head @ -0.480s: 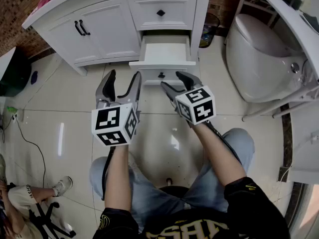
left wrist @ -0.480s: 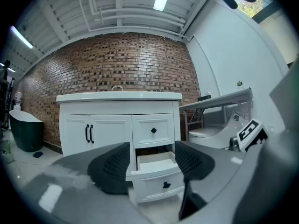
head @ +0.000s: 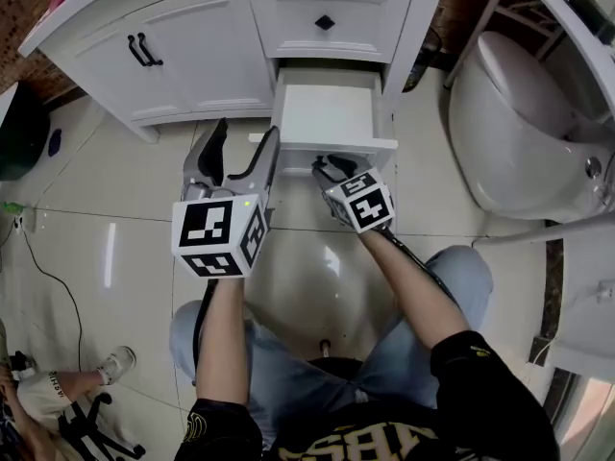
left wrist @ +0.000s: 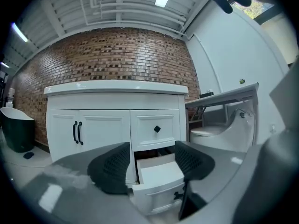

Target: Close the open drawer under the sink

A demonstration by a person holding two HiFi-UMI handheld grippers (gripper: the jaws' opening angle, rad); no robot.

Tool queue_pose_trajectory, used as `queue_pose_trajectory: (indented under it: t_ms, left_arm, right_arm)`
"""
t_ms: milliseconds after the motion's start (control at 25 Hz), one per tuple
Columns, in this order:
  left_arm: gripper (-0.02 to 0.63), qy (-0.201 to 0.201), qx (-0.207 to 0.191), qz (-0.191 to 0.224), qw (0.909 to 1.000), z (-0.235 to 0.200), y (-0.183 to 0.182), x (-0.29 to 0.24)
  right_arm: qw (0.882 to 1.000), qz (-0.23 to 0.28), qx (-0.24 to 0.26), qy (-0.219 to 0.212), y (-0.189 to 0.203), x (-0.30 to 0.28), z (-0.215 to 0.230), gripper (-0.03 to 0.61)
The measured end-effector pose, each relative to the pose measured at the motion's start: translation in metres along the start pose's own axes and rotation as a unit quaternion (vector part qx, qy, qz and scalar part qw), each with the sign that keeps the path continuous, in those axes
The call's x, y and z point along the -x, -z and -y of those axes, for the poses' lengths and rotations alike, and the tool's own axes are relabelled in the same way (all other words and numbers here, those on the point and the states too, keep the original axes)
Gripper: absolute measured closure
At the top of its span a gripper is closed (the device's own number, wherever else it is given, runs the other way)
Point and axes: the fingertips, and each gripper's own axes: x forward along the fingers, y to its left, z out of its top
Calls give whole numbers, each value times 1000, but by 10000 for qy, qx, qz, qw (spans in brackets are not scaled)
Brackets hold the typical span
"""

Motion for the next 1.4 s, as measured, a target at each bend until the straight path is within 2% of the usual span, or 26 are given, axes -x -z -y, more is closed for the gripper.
queue_pose_trajectory:
  t_ms: [80, 120, 280, 440, 640, 760, 880, 960, 1040, 1120, 1280, 1400]
  left_arm:
    - [313, -19, 127, -102, 9999, -8, 8, -9]
    - [312, -19, 197, -111, 9997, -12, 10, -15]
    - [313, 34, 307, -153, 9994, -21, 22, -38]
    - [313, 32, 297, -426, 9986, -31, 45, -53]
    - [312, -28, 39, -657, 9978, -46, 61, -68]
    - [311, -94, -57, -884, 9960, -58, 75, -70]
    - [311, -3, -65, -1113, 9938, -65, 87, -73]
    - [312, 68, -27, -1157, 9933, -70, 88, -76]
    - [311, 91, 16, -1120, 9937, -76, 84, -76]
    - [313, 92, 44, -1087, 9940, -79, 79, -76]
    - [313, 131, 54, -991, 9950, -73, 69, -78]
    - [313, 345, -111, -1041, 9939, -62, 73, -74]
  right_arm:
    - [9999, -108, -75, 21, 8, -16, 4, 453]
    - [9999, -90, -44, 86, 7, -23, 8, 494]
    - [9983, 79, 436, 373, -8, -44, 32, 491]
    - [9993, 215, 276, 159, -23, -66, 61, 491]
    - [9981, 436, 423, 82, -50, -101, 113, 493]
    - [9961, 782, 397, 50, -68, -123, 144, 497]
    - [9895, 1400, 342, 107, -78, -135, 169, 487]
    - [9872, 1467, 619, 116, -79, -133, 173, 482]
    - [9864, 1227, 1083, 122, -82, -134, 170, 483]
    - [9863, 1082, 1243, 84, -84, -138, 166, 485]
    - [9915, 1121, 661, 53, -85, -132, 166, 494]
    - [9930, 1093, 382, 242, -91, -104, 159, 489]
